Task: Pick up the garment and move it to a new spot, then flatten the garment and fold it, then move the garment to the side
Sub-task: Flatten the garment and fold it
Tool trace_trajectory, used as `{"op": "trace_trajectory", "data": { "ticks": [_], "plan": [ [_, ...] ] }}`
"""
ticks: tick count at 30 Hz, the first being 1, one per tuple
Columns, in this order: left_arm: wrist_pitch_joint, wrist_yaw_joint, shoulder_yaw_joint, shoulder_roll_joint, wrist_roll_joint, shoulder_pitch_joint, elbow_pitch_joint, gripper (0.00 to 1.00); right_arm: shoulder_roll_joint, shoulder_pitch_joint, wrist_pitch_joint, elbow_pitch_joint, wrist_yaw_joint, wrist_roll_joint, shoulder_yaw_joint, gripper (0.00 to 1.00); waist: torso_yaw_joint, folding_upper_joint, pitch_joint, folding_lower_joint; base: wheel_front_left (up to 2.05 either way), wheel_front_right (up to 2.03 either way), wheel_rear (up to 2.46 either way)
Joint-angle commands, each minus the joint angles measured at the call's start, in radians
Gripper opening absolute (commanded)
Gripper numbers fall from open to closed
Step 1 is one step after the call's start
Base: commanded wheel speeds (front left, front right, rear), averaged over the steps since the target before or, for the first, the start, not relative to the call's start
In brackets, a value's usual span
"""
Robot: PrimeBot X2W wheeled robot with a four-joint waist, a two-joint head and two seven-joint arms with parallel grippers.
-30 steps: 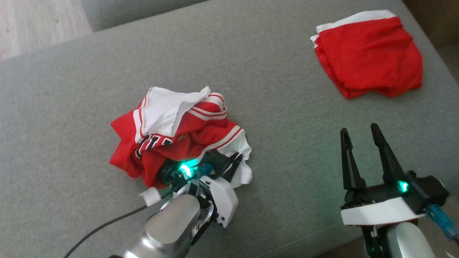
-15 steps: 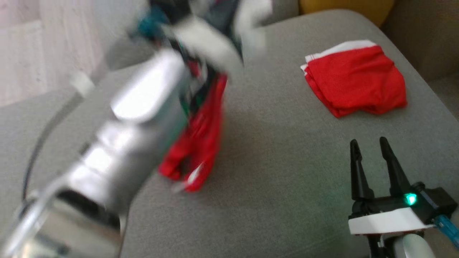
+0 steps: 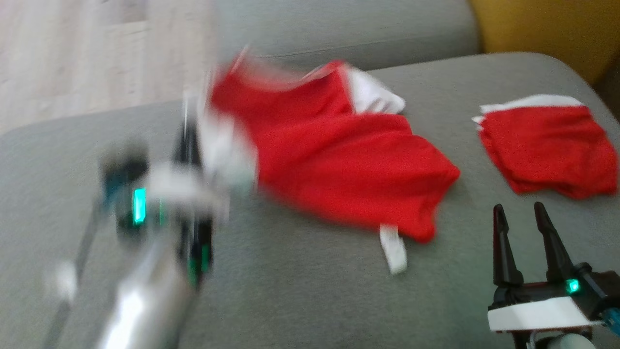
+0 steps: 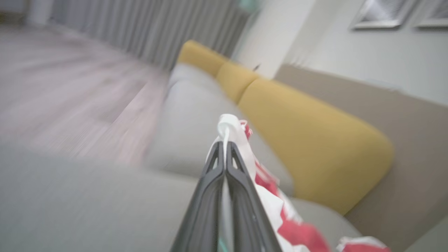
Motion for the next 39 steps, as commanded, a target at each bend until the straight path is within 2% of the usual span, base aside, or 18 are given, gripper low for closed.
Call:
{"op": "trace_trajectory", "data": {
  "ticks": [1,4,8,9,10,11,14,18,19,21,22,25,27,30,32,35,38,39],
  "plan": [
    [-0.012,0.011,0.076,0.025,-0.004,0.101,-0.058,0.00,-0.007,-0.013,-0.011,-0.039,0.007,-0.008,0.014,1.00,0.059,0.0000,-0.001,0.0000,0.00,0.00,0.00],
    [-0.012,0.023,0.173,0.010,0.028,0.317,-0.137,0.00,-0.007,-0.006,-0.011,-0.043,0.007,-0.010,0.009,1.00,0.096,0.0000,0.002,0.0000,0.00,0.00,0.00],
    [-0.012,0.008,0.262,-0.030,0.088,0.525,-0.242,0.00,-0.007,0.001,-0.011,-0.043,0.007,-0.016,0.011,1.00,0.140,0.0000,0.003,0.0000,0.00,0.00,0.00],
    [-0.012,0.008,0.277,-0.038,0.101,0.559,-0.261,0.20,-0.007,0.002,-0.011,-0.042,0.007,-0.018,0.012,1.00,0.150,0.0000,0.004,0.0000,0.00,0.00,0.00],
    [-0.012,0.009,0.285,-0.044,0.121,0.586,-0.277,0.48,-0.007,0.004,-0.011,-0.041,0.007,-0.020,0.013,1.00,0.159,0.0000,0.004,0.0000,0.00,0.00,0.00],
    [-0.012,0.012,0.292,-0.049,0.143,0.607,-0.294,1.00,-0.007,0.005,-0.011,-0.040,0.007,-0.021,0.015,1.00,0.168,0.0000,0.004,0.0000,0.00,0.00,0.00],
    [-0.012,0.040,0.326,-0.059,0.217,0.648,-0.348,1.00,-0.007,0.007,-0.011,-0.040,0.007,-0.025,0.018,1.00,0.186,0.0000,0.003,0.0000,0.00,0.00,0.00],
    [-0.012,0.085,0.358,-0.062,0.387,0.687,-0.446,1.00,-0.007,0.003,-0.011,-0.041,0.007,-0.026,0.019,1.00,0.200,0.0000,0.006,0.0000,0.00,0.00,0.00],
    [-0.012,0.085,0.358,-0.062,0.387,0.687,-0.446,1.00,-0.007,0.003,-0.011,-0.041,0.007,-0.026,0.019,1.00,0.200,0.0000,0.006,0.0000,0.00,0.00,0.00],
    [-0.012,0.100,0.320,-0.050,0.532,0.720,-0.491,1.00,-0.007,0.002,-0.011,-0.040,0.007,-0.025,0.022,1.00,0.206,0.0000,0.007,0.0000,0.00,0.00,0.00],
    [-0.012,0.100,0.320,-0.050,0.532,0.720,-0.491,1.00,-0.007,0.002,-0.011,-0.040,0.007,-0.025,0.022,1.00,0.206,0.0000,0.007,0.0000,0.00,0.00,0.00],
    [-0.007,0.108,0.245,-0.020,0.647,0.746,-0.478,1.00,-0.007,0.003,-0.011,-0.038,0.007,-0.023,0.029,1.00,0.208,0.0000,0.006,0.0000,0.00,0.00,0.00],
    [0.008,0.146,0.228,-0.007,0.693,0.755,-0.457,1.00,-0.007,0.003,-0.011,-0.036,0.007,-0.022,0.034,1.00,0.206,0.0000,0.006,0.0000,0.00,0.00,0.00],
    [0.048,0.215,0.246,0.005,0.717,0.769,-0.409,1.00,-0.007,0.003,-0.011,-0.036,0.007,-0.022,0.039,1.00,0.202,0.0000,0.007,0.0000,0.00,0.00,0.00],
    [0.062,0.242,0.267,0.008,0.709,0.775,-0.378,1.00,-0.007,0.003,-0.011,-0.036,0.007,-0.021,0.043,1.00,0.198,0.0000,0.009,0.0000,0.00,0.00,0.00],
    [0.077,0.241,0.290,0.006,0.675,0.782,-0.341,1.00,-0.007,0.004,-0.011,-0.035,0.007,-0.023,0.044,1.00,0.193,0.0000,0.010,0.0000,0.00,0.00,0.00],
    [0.107,0.200,0.294,-0.004,0.626,0.780,-0.309,1.00,-0.007,0.007,-0.011,-0.033,0.007,-0.027,0.040,1.00,0.193,0.0000,0.011,0.0000,0.00,0.00,0.00],
    [0.119,0.178,0.290,-0.007,0.610,0.778,-0.299,0.58,-0.007,0.008,-0.011,-0.032,0.007,-0.028,0.039,1.00,0.194,0.0000,0.011,0.0000,0.00,0.00,0.00]
  ]
}}
